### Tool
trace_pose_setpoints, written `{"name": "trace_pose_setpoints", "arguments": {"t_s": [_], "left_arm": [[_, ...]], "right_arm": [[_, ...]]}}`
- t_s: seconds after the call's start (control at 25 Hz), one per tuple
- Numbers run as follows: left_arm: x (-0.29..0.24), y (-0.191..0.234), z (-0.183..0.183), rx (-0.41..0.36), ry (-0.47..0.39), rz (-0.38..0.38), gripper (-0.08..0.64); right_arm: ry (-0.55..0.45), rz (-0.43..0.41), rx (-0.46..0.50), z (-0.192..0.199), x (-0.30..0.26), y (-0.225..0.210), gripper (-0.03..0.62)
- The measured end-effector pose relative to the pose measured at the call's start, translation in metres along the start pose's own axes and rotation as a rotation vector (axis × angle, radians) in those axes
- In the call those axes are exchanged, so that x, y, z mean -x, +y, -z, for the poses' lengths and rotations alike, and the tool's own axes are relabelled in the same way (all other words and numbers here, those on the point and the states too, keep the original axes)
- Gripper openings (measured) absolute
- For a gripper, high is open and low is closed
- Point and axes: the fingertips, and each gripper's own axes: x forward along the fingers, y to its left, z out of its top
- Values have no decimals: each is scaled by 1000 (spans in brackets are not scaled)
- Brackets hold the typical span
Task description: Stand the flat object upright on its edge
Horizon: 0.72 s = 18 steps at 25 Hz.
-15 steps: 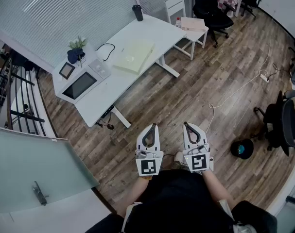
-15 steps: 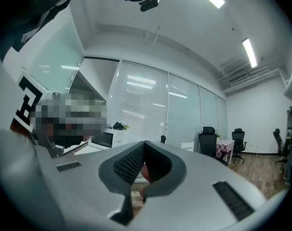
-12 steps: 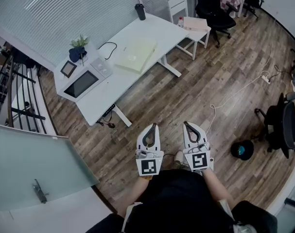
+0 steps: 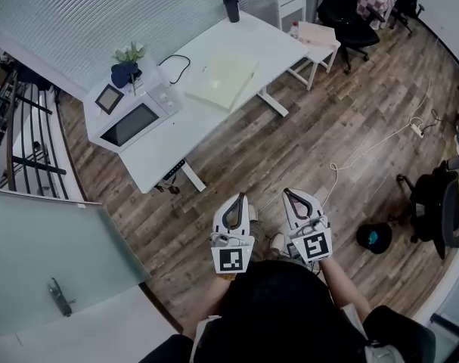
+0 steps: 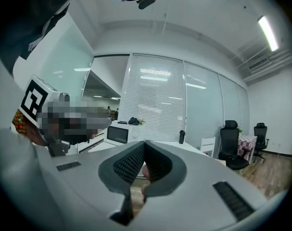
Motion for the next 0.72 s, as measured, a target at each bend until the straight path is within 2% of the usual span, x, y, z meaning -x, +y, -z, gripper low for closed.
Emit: {"name": "trace_pose_setpoints", "arguments": {"t_s": [0.08,0.2,0.44,0.48,0.6,0.72], "left_arm": [[-15,15,4,8,-3,21,8],[-39,37,-2,-31,-66,72,8],[-71,85,8,58,-72,81,8],[-74,95,9,47,-78,74,8],[-79,122,15,-62,-76,53,8],[-87,144,26,-87,-72,46,8]], "right_arm": [[14,-21,40,-3,-20,0,0],[21,-33,52,-12,-50,-2,0],[62,-18,30,-23,-109,-12,0],[76,-20,32,-22,-118,-13,0],[113,-18,46,-20,-141,-14,0],[134,-18,65,-17,-158,-19,0]]}}
